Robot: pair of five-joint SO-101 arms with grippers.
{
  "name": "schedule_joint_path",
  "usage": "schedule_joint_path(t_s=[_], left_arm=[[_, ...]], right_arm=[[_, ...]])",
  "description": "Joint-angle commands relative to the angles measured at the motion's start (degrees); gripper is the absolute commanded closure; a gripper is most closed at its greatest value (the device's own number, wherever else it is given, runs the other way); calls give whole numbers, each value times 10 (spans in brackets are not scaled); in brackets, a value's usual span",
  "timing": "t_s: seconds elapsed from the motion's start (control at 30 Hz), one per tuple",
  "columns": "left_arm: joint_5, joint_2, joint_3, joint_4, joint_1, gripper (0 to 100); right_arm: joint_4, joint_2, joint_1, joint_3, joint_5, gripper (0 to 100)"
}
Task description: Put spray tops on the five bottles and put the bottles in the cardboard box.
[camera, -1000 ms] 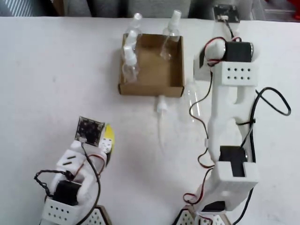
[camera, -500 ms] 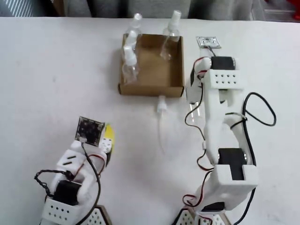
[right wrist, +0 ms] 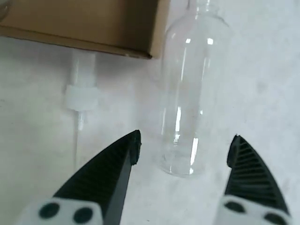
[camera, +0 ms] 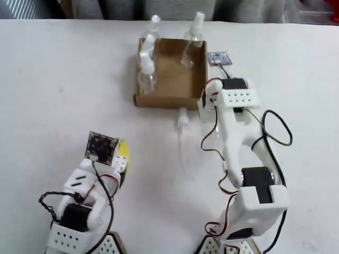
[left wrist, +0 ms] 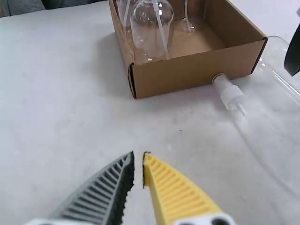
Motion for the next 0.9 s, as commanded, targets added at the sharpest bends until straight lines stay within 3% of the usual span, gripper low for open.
schedule_joint_path(t_s=[0.0, 0.47, 0.57, 0.7, 0.87], left_arm=[[-4, 1, -1, 3, 0, 939], [-4, 1, -1, 3, 0, 939], [-4, 1, -1, 3, 0, 939], [-4, 1, -1, 3, 0, 939], [-4, 1, -1, 3, 0, 939]], right_arm=[[-30, -27, 11, 12, 7, 733], [-118, 100, 16, 42, 7, 734], [-98, 84, 16, 42, 7, 800], [-76, 30, 17, 44, 7, 989], [6, -47, 26, 46, 4, 969]])
